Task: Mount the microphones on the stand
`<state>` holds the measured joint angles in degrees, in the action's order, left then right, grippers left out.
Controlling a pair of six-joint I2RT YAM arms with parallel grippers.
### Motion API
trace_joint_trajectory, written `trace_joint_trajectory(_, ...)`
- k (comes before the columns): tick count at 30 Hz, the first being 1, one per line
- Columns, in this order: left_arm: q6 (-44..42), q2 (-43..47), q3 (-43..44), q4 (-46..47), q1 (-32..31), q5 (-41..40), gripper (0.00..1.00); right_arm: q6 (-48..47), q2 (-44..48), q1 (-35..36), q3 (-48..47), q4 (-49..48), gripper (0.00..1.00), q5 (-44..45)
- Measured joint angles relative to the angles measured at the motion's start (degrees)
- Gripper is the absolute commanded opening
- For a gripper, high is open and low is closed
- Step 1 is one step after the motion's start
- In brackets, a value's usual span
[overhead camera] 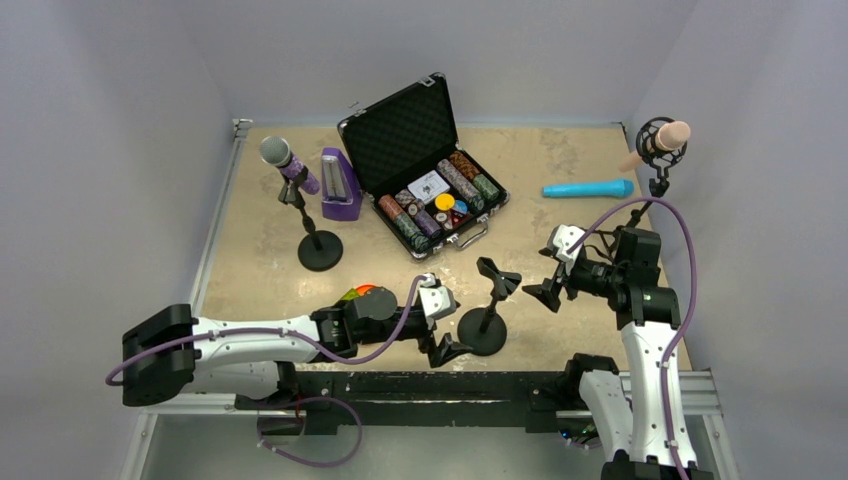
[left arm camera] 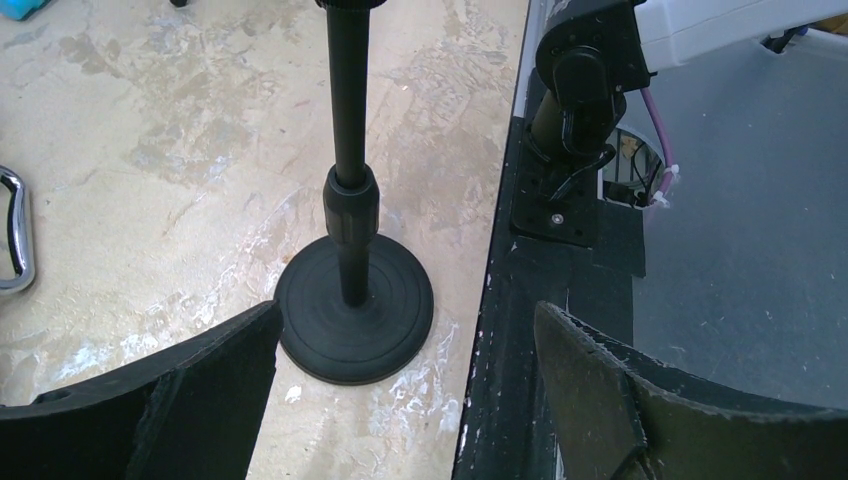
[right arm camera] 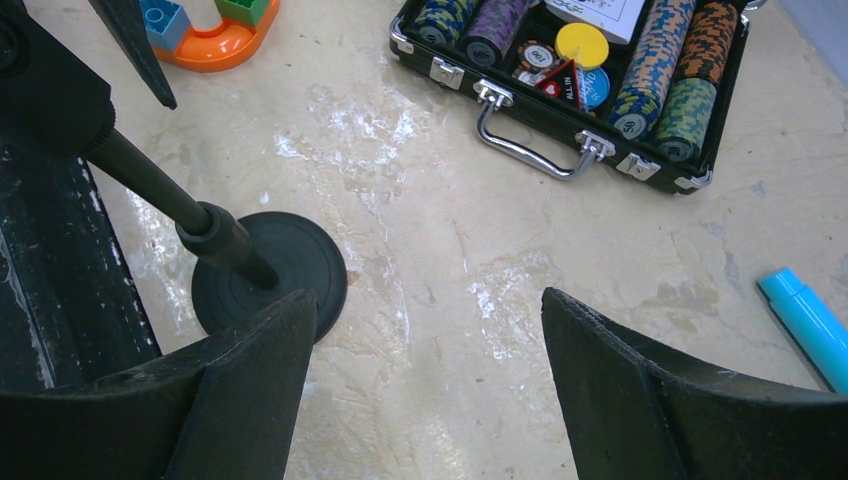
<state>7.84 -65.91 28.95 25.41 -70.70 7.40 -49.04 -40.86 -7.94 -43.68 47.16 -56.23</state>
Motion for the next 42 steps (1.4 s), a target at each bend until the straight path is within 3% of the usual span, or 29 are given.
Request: trace_joint_trajectory(42, 0.1, -7.5, 1.5, 7.6, -0.3, -0.1, 0.99, 0.1, -0.4, 0.0, 0.0, 0.0, 0.85, 0.0)
